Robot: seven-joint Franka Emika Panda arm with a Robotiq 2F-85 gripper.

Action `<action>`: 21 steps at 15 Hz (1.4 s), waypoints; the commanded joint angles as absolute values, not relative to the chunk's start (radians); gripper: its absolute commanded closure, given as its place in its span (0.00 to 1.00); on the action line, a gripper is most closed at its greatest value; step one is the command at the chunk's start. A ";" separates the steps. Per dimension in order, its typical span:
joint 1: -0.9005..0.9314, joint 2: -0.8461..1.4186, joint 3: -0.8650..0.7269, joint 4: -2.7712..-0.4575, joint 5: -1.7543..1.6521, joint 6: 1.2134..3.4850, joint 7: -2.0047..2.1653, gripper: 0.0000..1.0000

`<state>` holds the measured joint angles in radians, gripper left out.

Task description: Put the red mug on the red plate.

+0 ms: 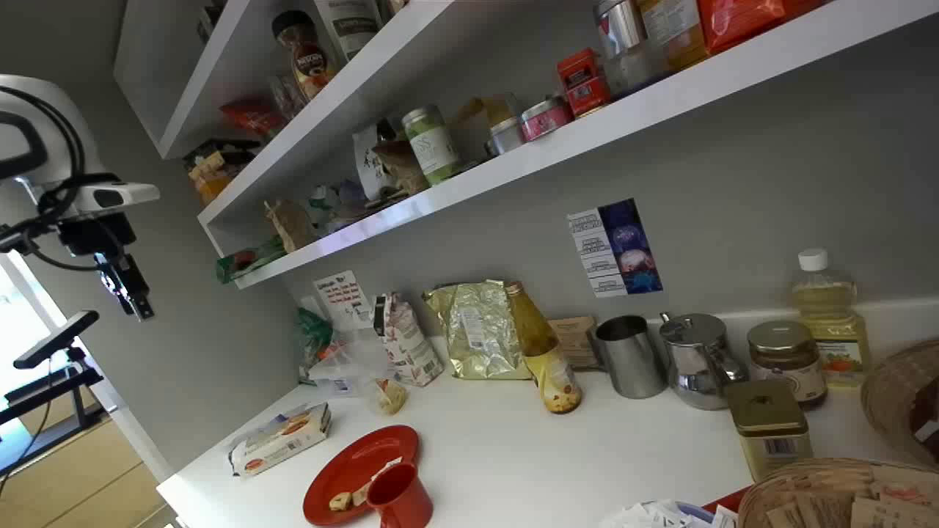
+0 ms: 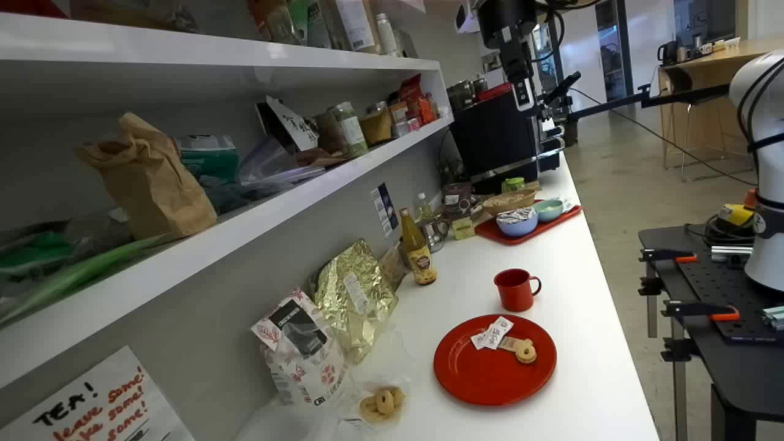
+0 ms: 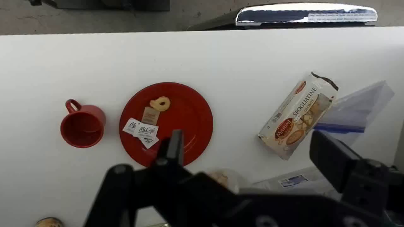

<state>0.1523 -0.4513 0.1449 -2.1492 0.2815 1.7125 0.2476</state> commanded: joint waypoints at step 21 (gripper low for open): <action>-0.008 -0.216 0.033 -2.263 0.277 1.888 0.232 0.00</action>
